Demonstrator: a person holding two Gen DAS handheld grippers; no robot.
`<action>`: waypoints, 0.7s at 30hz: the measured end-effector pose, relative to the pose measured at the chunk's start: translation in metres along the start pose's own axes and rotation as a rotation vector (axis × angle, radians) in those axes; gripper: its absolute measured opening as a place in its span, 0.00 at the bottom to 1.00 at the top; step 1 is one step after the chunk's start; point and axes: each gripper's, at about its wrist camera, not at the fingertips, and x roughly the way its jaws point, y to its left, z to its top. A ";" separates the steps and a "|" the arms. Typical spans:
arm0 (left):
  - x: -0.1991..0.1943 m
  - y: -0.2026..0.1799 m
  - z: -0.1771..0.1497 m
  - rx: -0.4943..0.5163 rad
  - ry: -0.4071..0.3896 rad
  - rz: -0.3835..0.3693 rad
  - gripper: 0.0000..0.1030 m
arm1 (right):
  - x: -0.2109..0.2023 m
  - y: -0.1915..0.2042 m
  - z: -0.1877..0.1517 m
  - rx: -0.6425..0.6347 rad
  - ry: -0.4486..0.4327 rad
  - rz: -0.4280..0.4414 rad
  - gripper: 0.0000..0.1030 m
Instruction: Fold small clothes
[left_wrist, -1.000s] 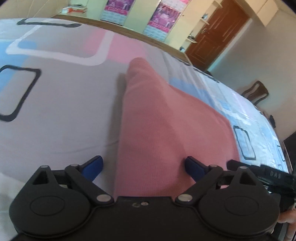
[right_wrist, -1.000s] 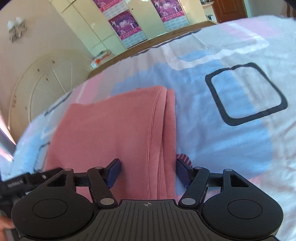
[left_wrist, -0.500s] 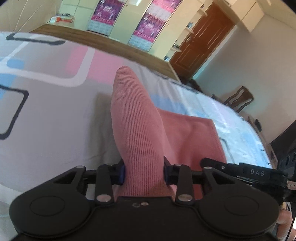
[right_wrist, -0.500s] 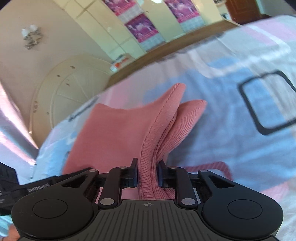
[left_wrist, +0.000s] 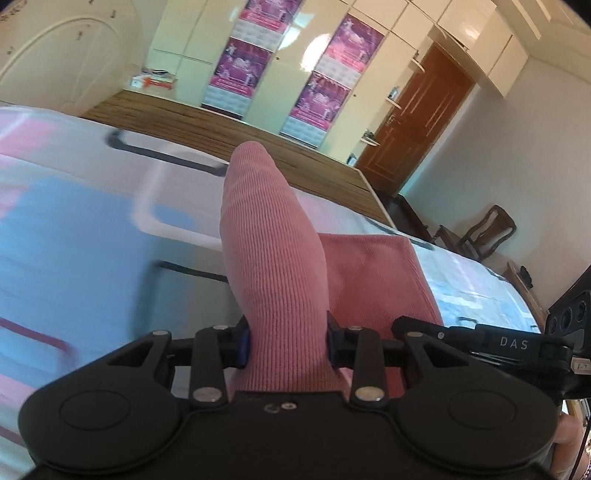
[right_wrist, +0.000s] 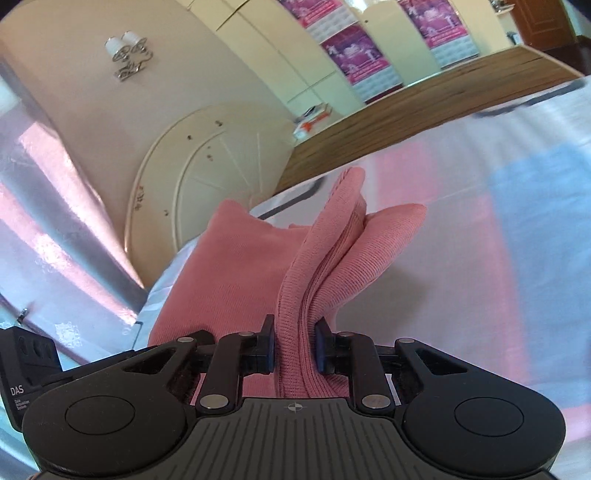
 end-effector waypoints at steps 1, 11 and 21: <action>-0.006 0.019 0.005 -0.004 -0.001 0.002 0.33 | 0.015 0.012 -0.004 0.009 0.000 0.001 0.19; -0.018 0.142 0.031 0.037 0.014 0.080 0.33 | 0.162 0.085 -0.042 0.007 0.050 -0.035 0.19; -0.008 0.188 0.012 0.016 0.016 0.175 0.74 | 0.179 0.067 -0.056 -0.058 0.075 -0.287 0.19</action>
